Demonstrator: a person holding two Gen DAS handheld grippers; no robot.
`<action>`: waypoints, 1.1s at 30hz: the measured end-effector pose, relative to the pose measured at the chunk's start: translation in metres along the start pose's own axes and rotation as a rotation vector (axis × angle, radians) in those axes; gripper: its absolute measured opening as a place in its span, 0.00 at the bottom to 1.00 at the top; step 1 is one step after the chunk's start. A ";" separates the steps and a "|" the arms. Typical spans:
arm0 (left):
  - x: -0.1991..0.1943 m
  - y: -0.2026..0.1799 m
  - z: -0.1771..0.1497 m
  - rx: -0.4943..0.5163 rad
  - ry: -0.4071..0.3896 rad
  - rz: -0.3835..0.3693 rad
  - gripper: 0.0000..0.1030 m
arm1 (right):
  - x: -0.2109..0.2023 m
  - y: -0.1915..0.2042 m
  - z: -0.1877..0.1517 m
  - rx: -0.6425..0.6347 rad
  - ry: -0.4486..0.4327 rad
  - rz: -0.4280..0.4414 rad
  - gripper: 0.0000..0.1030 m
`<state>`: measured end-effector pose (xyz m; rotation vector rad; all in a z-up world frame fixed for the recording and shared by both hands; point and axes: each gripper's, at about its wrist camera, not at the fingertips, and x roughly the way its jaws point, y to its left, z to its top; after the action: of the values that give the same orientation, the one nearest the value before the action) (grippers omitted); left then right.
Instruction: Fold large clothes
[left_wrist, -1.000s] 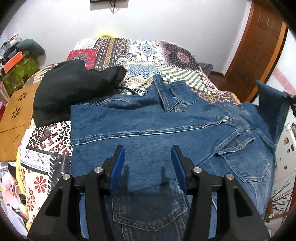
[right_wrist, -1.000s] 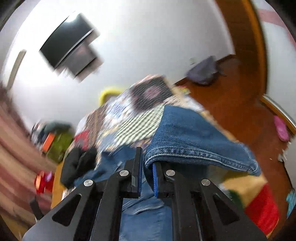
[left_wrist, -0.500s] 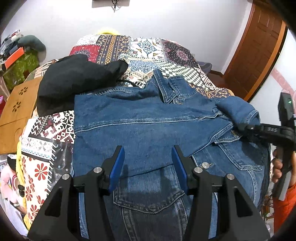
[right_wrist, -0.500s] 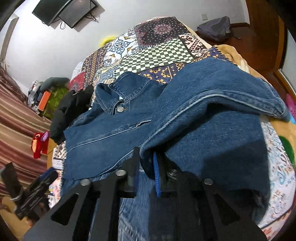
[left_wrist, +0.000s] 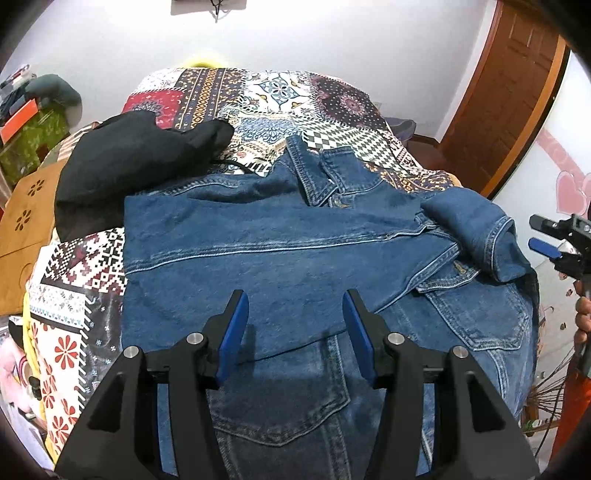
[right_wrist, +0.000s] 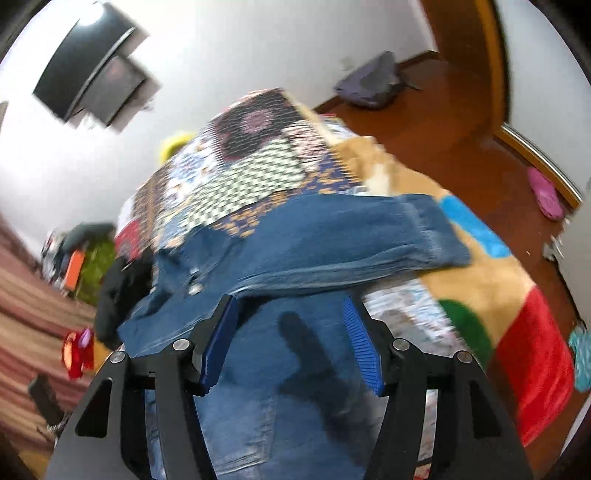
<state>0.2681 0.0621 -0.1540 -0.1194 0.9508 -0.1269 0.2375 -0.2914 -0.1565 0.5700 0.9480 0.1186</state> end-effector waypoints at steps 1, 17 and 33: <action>0.000 -0.001 0.001 -0.001 -0.002 -0.004 0.51 | 0.005 -0.009 0.003 0.030 0.008 0.000 0.54; 0.021 0.002 0.006 -0.012 0.030 0.012 0.51 | 0.052 -0.067 0.029 0.325 0.018 0.024 0.22; -0.023 0.025 0.005 -0.022 -0.092 0.014 0.51 | -0.030 0.146 0.036 -0.266 -0.198 0.156 0.07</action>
<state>0.2603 0.0905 -0.1369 -0.1375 0.8610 -0.0975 0.2701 -0.1927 -0.0432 0.4003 0.6807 0.3181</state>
